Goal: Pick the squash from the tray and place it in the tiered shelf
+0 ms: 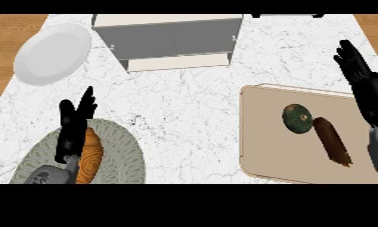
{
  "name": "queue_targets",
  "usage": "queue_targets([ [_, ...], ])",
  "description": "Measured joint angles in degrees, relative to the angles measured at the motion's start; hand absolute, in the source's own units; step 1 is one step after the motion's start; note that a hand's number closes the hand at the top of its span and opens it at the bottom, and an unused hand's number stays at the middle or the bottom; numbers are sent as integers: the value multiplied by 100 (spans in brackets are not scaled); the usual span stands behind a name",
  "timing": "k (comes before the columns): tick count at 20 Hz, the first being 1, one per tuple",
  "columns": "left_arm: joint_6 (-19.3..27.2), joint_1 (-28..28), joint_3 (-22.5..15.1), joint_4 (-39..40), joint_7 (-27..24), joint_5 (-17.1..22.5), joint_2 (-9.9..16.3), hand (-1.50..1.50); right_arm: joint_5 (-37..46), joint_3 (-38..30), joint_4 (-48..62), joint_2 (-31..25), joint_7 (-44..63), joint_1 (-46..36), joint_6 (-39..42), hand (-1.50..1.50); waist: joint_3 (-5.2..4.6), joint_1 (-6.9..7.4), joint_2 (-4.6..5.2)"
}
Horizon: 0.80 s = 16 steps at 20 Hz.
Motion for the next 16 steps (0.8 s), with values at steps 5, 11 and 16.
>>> queue_targets([
  [5, -326, 137, 211, -52, 79, 297, 102, 0, -85, -821, -80, -153, -516, 585, -476, 150, -62, -167, -84],
  [11, -826, 285, 398, -54, 111, 721, 141, 0, 28, -1681, 521, -230, -326, 1656, -1285, -150, -84, -291, -85],
  [16, -1304, 241, 543, 108, 72, 830, 111, 0, -299, -2040, 564, 13, -1045, 2327, -784, -150, -78, -171, -92],
])
